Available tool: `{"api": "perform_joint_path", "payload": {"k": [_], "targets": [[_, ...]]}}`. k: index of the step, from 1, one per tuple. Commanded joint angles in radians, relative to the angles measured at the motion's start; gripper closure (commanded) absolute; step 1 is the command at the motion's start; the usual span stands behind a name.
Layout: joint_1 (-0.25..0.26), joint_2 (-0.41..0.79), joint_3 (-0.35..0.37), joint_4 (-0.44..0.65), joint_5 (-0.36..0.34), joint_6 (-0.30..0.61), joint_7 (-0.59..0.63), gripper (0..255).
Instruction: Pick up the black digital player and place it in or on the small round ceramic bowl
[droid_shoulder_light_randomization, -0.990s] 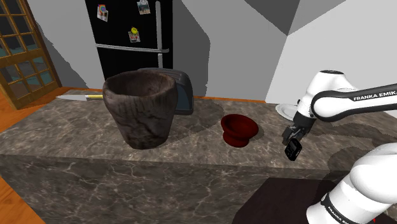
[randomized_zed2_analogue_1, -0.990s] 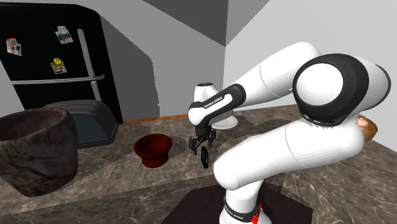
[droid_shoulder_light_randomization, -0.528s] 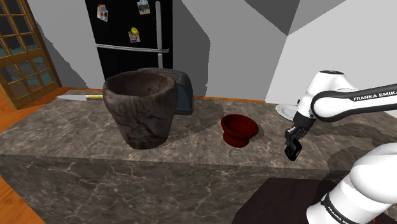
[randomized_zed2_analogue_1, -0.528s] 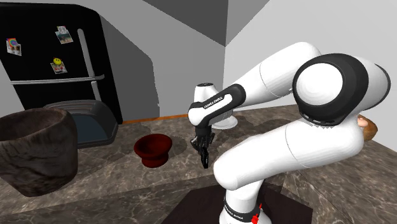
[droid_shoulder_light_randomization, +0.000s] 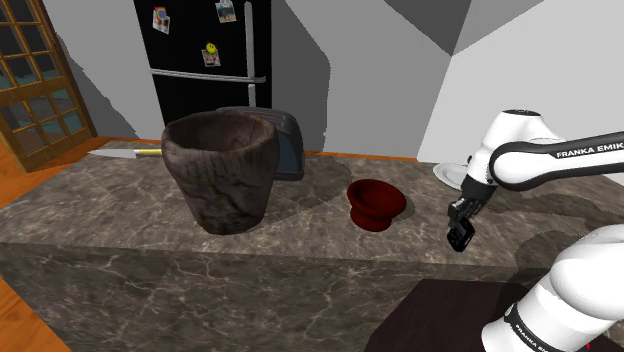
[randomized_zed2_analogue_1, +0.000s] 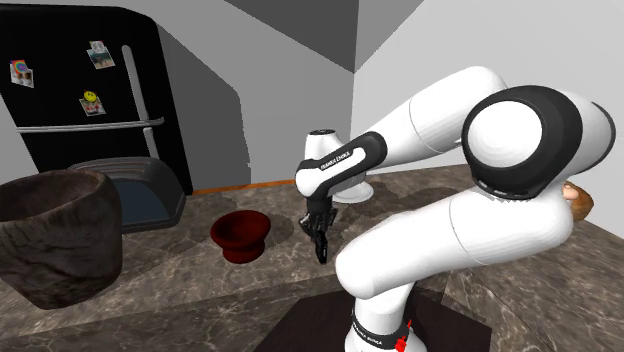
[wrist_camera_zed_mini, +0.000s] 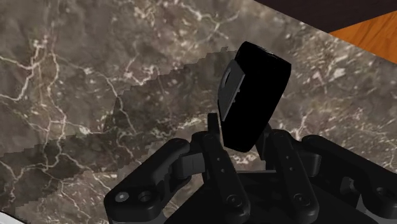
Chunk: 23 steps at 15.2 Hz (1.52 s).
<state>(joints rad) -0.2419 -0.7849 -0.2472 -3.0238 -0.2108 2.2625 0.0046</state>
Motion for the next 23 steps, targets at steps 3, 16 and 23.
{"api": "perform_joint_path", "payload": {"k": [3,16,23], "targets": [[0.001,-0.042,0.007,0.03,0.008,-0.072,-0.004,255],[0.016,-0.139,0.04,0.163,0.044,-0.3,-0.005,255],[0.024,-0.158,0.056,0.248,0.06,-0.404,-0.005,255]]}}
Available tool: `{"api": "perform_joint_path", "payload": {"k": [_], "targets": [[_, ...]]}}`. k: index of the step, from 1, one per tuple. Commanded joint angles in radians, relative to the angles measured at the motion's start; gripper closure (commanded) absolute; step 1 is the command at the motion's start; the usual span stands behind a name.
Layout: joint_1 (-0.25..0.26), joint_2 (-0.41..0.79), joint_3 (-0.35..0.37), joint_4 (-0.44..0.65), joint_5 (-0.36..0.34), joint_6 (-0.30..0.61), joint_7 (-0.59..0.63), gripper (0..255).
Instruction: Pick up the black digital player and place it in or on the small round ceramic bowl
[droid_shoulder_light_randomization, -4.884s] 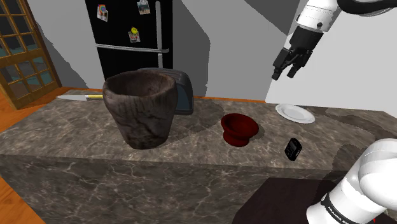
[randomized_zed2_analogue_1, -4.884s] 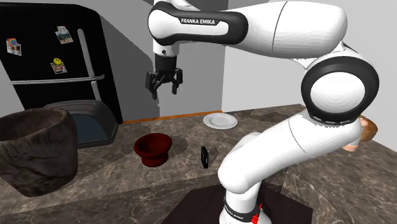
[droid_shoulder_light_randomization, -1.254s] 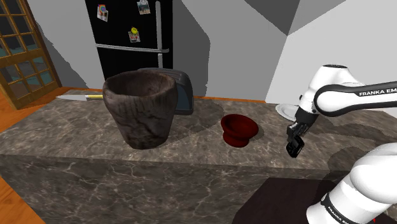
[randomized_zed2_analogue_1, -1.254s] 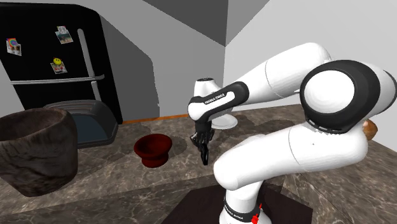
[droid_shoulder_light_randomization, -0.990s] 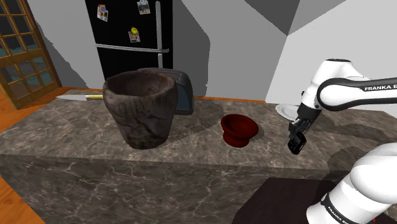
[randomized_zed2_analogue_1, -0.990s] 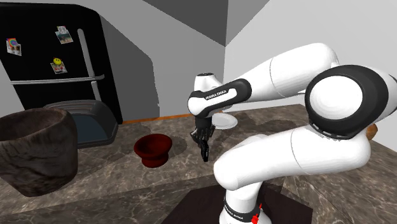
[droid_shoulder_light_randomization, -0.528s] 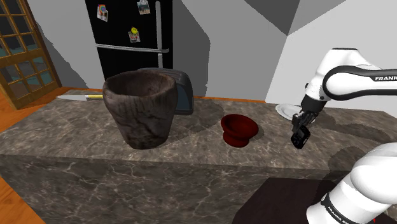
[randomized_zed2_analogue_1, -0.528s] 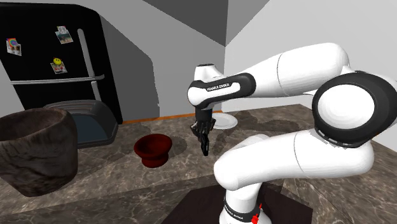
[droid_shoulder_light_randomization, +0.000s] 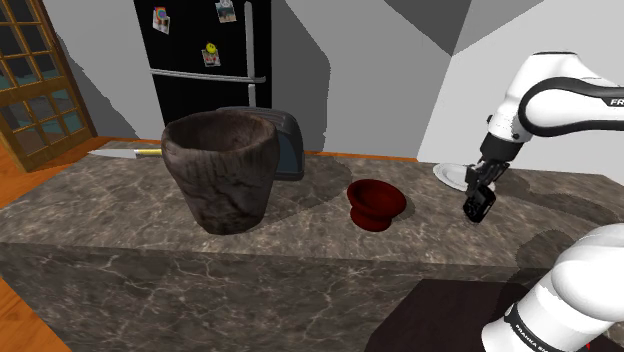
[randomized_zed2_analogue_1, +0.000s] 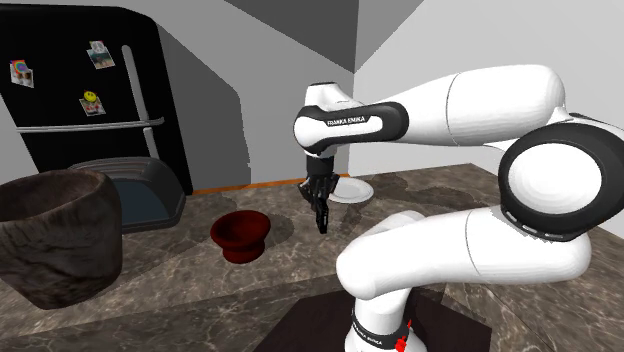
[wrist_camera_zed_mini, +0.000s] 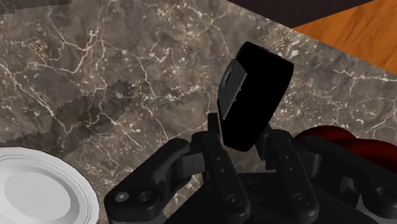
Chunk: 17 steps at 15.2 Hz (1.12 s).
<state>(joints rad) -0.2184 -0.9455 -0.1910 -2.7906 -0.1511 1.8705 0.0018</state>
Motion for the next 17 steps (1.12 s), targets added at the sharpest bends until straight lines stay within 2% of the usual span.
{"api": "perform_joint_path", "payload": {"k": [1,9,17], "targets": [[0.001,0.002,0.002,0.028,0.003,-0.026,-0.002,255],[0.009,0.002,0.016,0.131,0.018,-0.13,-0.003,255],[0.098,0.286,0.117,0.309,0.111,-0.026,0.12,255]]}}
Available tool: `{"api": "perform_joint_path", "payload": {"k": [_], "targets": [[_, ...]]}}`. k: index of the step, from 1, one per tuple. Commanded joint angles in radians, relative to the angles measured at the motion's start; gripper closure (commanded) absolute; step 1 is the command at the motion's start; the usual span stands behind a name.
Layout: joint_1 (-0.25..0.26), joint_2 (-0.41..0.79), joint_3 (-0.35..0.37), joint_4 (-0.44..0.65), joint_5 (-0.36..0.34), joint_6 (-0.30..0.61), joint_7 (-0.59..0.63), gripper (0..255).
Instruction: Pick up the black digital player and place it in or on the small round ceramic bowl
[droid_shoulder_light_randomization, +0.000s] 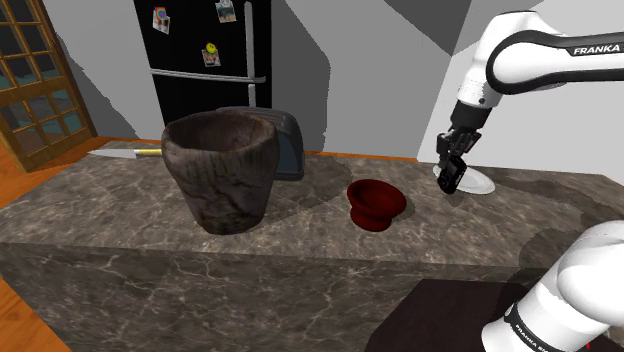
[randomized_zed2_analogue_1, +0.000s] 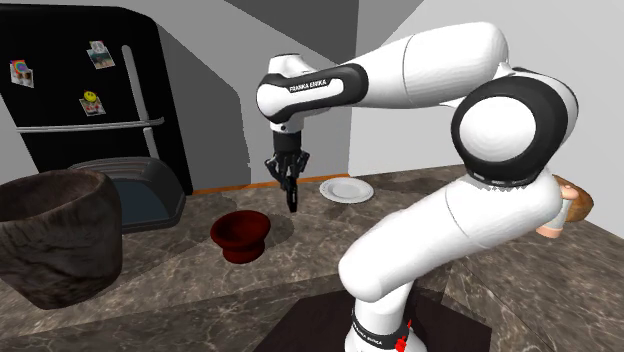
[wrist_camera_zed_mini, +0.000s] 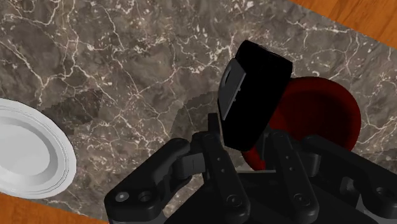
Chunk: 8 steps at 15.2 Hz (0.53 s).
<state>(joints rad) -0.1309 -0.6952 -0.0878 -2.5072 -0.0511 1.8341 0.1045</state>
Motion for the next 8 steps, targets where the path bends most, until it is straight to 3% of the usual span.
{"api": "perform_joint_path", "payload": {"k": [1,8], "targets": [[0.018,0.072,0.024,0.053,0.02,0.019,0.03,255],[0.06,0.32,0.091,0.272,0.057,0.048,0.117,255]]}}
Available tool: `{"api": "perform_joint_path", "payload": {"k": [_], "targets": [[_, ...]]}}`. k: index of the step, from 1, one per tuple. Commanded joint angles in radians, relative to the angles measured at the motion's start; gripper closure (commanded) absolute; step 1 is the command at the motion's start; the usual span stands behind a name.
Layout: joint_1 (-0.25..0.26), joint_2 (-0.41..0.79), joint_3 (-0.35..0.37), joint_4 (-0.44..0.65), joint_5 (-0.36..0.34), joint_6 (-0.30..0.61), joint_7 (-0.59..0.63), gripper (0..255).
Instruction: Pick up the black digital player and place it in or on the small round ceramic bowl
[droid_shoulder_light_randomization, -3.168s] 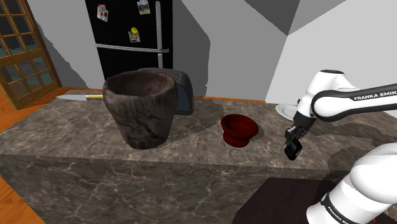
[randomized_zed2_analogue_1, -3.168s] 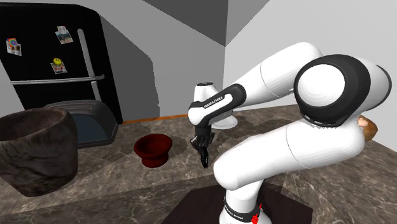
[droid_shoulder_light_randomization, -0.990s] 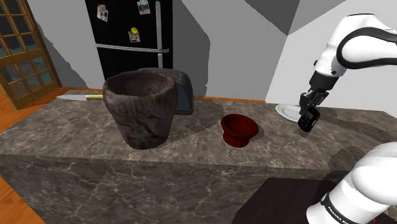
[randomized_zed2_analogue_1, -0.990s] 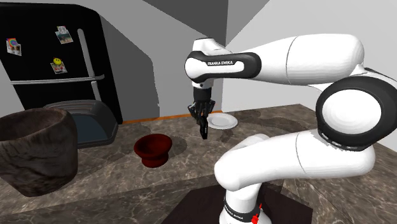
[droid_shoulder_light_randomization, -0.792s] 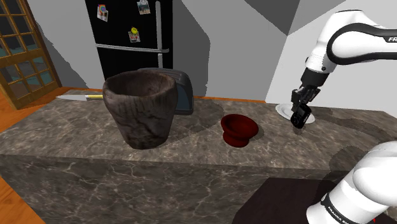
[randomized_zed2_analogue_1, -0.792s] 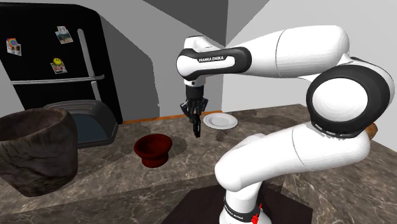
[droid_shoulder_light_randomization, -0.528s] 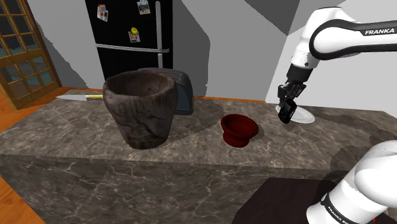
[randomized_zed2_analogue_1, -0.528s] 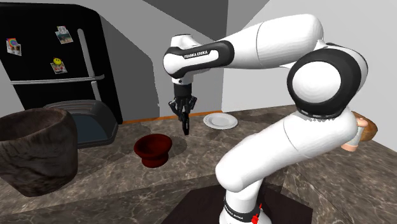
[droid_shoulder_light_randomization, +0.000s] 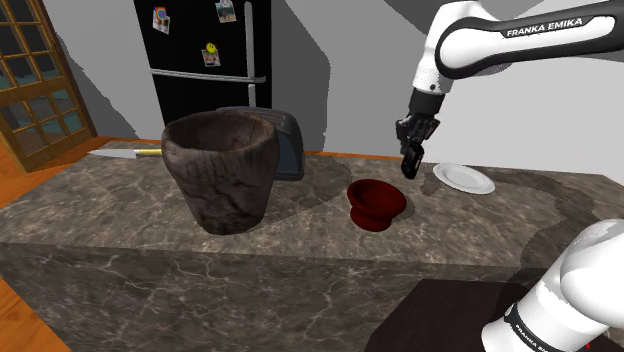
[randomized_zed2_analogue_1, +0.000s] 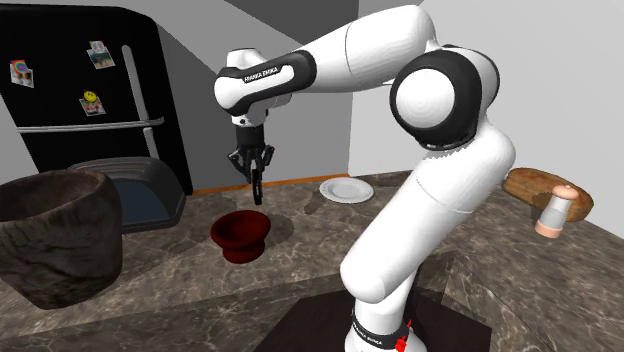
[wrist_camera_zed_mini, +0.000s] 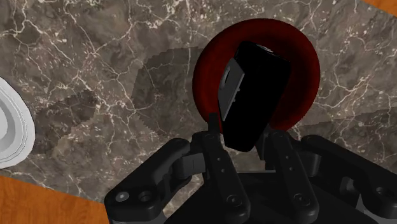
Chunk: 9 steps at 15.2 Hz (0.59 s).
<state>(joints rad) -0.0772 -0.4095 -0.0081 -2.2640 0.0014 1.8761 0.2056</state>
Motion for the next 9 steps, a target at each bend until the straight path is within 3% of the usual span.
{"api": "perform_joint_path", "payload": {"k": [1,4,9], "targets": [[0.011,0.07,0.02,0.064,0.007,0.006,0.027,255],[0.024,0.177,0.043,0.178,0.011,-0.001,0.063,255],[0.024,0.186,0.044,0.119,0.011,0.067,0.063,255]]}}
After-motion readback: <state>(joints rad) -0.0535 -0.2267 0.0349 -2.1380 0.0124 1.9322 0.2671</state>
